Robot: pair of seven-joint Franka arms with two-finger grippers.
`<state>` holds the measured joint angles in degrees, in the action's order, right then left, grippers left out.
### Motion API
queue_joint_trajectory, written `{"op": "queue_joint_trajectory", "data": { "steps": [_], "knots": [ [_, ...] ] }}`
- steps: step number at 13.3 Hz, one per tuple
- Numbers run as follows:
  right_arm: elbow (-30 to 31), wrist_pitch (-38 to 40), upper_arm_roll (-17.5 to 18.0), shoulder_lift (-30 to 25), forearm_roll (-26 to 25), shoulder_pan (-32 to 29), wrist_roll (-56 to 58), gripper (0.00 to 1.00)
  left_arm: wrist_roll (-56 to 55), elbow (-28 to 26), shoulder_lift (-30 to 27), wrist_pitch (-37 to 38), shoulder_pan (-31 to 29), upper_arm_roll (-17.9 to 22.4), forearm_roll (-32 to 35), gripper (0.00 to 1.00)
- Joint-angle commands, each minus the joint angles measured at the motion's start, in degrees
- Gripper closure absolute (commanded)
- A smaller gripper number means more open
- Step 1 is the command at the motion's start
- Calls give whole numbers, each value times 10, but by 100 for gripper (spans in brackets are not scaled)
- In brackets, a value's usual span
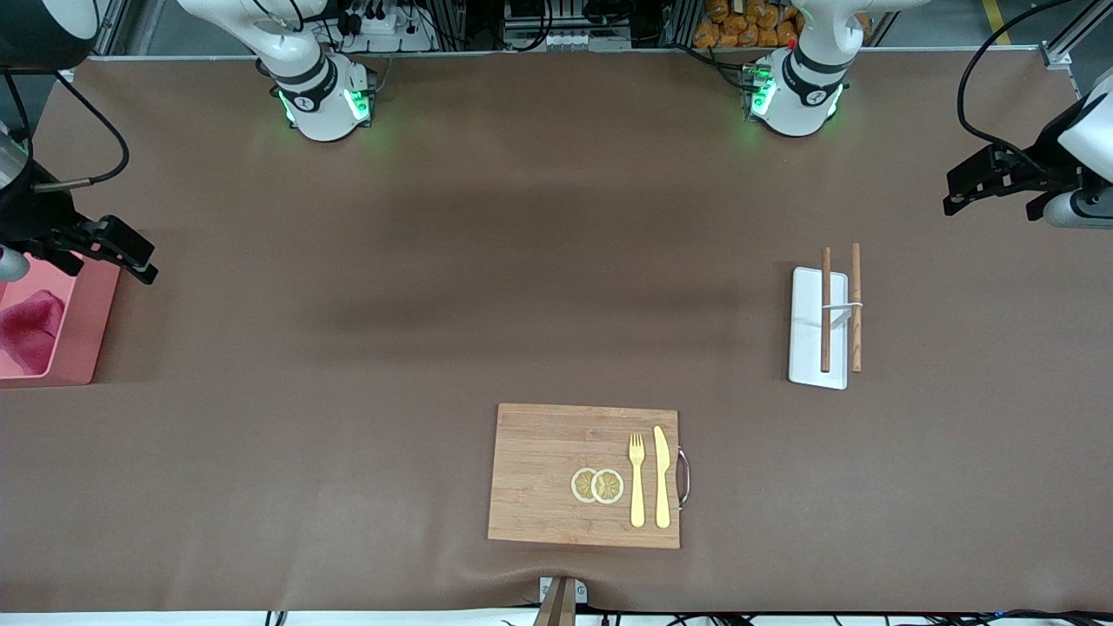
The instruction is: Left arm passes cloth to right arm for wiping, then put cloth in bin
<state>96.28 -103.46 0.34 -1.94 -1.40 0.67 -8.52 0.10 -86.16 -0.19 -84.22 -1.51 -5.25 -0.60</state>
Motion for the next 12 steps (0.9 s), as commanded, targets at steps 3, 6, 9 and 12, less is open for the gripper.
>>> {"op": "queue_joint_trajectory", "data": {
  "steps": [3,6,9,12],
  "knots": [
    [0,7,0,-10,4,2,-7,0,10,-1,-3,1,-4,-1,-5,0],
    [-1,11,-1,-11,4,10,-8,0,10,-1,-3,1,-4,-1,-5,0],
    [-1,12,-1,-10,4,10,-8,0,10,-1,0,0,-4,-1,-5,0],
    [-1,11,-1,-10,4,10,-7,0,10,1,0,1,-2,-2,-4,0]
  ]
}}
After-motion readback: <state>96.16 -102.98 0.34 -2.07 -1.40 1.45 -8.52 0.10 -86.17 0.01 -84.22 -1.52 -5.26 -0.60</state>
